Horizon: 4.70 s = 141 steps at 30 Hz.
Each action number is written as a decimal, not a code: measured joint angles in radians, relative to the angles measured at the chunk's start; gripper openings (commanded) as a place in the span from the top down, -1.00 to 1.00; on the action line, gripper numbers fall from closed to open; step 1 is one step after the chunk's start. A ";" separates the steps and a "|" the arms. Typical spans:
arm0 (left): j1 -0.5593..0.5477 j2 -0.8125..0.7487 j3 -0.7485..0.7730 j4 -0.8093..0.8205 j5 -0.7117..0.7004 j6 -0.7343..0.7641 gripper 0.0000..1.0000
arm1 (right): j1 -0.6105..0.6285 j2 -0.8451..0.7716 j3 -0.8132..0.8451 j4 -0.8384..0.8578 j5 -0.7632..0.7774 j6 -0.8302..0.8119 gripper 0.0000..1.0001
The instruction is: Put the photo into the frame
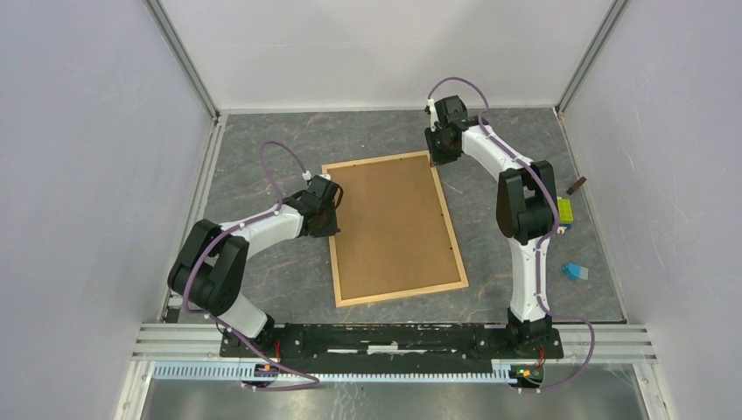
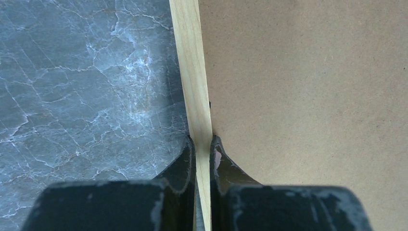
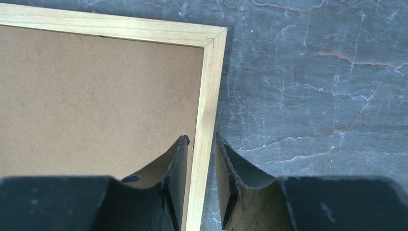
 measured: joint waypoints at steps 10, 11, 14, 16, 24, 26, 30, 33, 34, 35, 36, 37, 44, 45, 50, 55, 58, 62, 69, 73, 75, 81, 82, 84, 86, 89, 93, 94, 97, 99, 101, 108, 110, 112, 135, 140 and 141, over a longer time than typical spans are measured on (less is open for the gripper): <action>-0.003 0.001 0.000 -0.003 -0.003 -0.021 0.96 | 0.034 -0.027 -0.139 -0.017 0.087 0.002 0.41; -0.003 0.002 0.001 -0.003 -0.003 -0.022 0.95 | 0.034 -0.031 -0.152 -0.015 0.088 0.004 0.43; -0.003 0.003 0.003 -0.007 -0.003 -0.023 0.96 | 0.034 -0.039 -0.154 -0.015 0.088 0.006 0.40; -0.003 0.003 0.003 -0.008 -0.003 -0.023 0.96 | 0.034 -0.039 -0.154 -0.015 0.086 0.006 0.34; -0.003 0.003 0.004 -0.008 -0.003 -0.023 0.96 | 0.024 -0.040 -0.140 -0.018 0.076 0.011 0.39; -0.003 0.003 0.004 -0.008 -0.003 -0.023 0.96 | 0.020 -0.040 -0.120 -0.019 0.076 0.013 0.42; -0.003 0.003 0.004 -0.008 -0.003 -0.023 0.96 | 0.015 -0.040 -0.080 -0.018 0.074 0.013 0.47; -0.003 0.003 0.004 -0.008 -0.003 -0.023 0.95 | 0.013 -0.040 -0.063 -0.019 0.074 0.013 0.48; -0.003 0.003 0.004 -0.008 -0.003 -0.023 0.96 | 0.013 -0.040 -0.061 -0.019 0.074 0.013 0.47; -0.003 0.003 0.004 -0.008 -0.003 -0.023 0.96 | 0.012 -0.040 -0.061 -0.019 0.072 0.013 0.48; -0.003 0.003 0.004 -0.008 -0.003 -0.023 0.95 | 0.012 -0.040 -0.061 -0.020 0.072 0.013 0.48; -0.003 0.003 0.004 -0.008 -0.003 -0.023 0.95 | 0.012 -0.039 -0.062 -0.021 0.069 0.013 0.49; -0.003 0.003 0.004 -0.008 -0.003 -0.023 0.96 | 0.012 -0.032 -0.062 -0.019 0.054 0.013 0.55; -0.003 0.003 0.004 -0.008 -0.003 -0.023 0.96 | 0.012 -0.028 -0.062 -0.019 0.053 0.013 0.56; -0.003 0.003 0.004 -0.008 -0.003 -0.023 0.96 | 0.012 -0.003 -0.071 -0.019 0.047 0.013 0.56; -0.003 0.003 0.004 -0.008 -0.003 -0.023 0.96 | 0.012 0.001 -0.082 -0.019 0.041 0.015 0.57; -0.003 0.003 0.004 -0.009 -0.003 -0.023 0.96 | 0.012 0.002 -0.082 -0.019 0.039 0.015 0.57; -0.003 0.003 0.004 -0.009 -0.003 -0.023 0.96 | 0.014 0.002 -0.089 -0.010 0.040 0.015 0.57; -0.003 0.003 0.004 -0.009 -0.003 -0.023 0.96 | 0.019 0.002 -0.095 -0.003 0.067 0.021 0.60; -0.003 0.003 0.004 -0.009 -0.004 -0.023 0.96 | 0.023 0.004 -0.094 -0.003 0.086 0.026 0.62; -0.003 0.003 0.004 -0.009 -0.004 -0.023 0.96 | 0.023 0.006 -0.091 -0.005 0.089 0.032 0.61; -0.003 0.003 0.004 -0.009 -0.005 -0.023 0.96 | 0.023 0.019 -0.076 -0.018 0.092 0.039 0.60; -0.003 0.003 0.004 -0.009 -0.005 -0.023 0.95 | 0.023 0.022 -0.072 -0.021 0.092 0.039 0.59; -0.003 0.003 0.004 -0.009 -0.005 -0.023 0.96 | 0.023 0.029 -0.064 -0.027 0.092 0.039 0.58; -0.003 0.003 0.005 -0.009 -0.005 -0.022 0.95 | 0.023 0.033 -0.061 -0.031 0.089 0.038 0.57; -0.003 0.006 0.008 -0.012 -0.005 -0.022 0.95 | 0.027 0.033 -0.067 -0.024 0.072 0.034 0.56; -0.003 0.012 0.016 -0.022 -0.005 -0.021 0.95 | 0.021 0.036 -0.068 -0.021 0.035 0.028 0.55; -0.003 0.015 0.020 -0.026 -0.005 -0.021 0.96 | 0.018 0.040 -0.068 -0.021 0.024 0.027 0.55; -0.004 0.019 0.027 -0.035 -0.006 -0.021 0.95 | 0.008 0.047 -0.066 -0.023 -0.006 0.027 0.56; -0.005 0.020 0.029 -0.037 -0.008 -0.021 0.95 | 0.004 0.048 -0.066 -0.022 -0.017 0.027 0.56; -0.006 0.021 0.030 -0.039 -0.011 -0.021 0.96 | 0.004 0.049 -0.066 -0.023 -0.019 0.027 0.56; -0.008 0.028 0.041 -0.052 -0.012 -0.020 0.95 | 0.007 0.066 -0.033 -0.054 -0.010 0.027 0.58; -0.009 0.030 0.045 -0.057 -0.013 -0.020 0.96 | 0.011 0.073 -0.021 -0.069 -0.002 0.027 0.57; -0.010 0.032 0.048 -0.061 -0.015 -0.020 0.96 | 0.016 0.080 -0.012 -0.081 0.010 0.028 0.57; -0.020 0.026 0.050 -0.095 -0.053 -0.020 0.95 | 0.039 0.091 -0.026 0.147 -0.076 0.042 0.23; -0.021 0.025 0.050 -0.099 -0.058 -0.021 0.95 | 0.033 0.081 -0.024 0.154 -0.142 0.026 -0.17; -0.021 0.025 0.050 -0.099 -0.058 -0.021 0.95 | 0.031 0.075 -0.029 0.156 -0.159 0.020 -0.27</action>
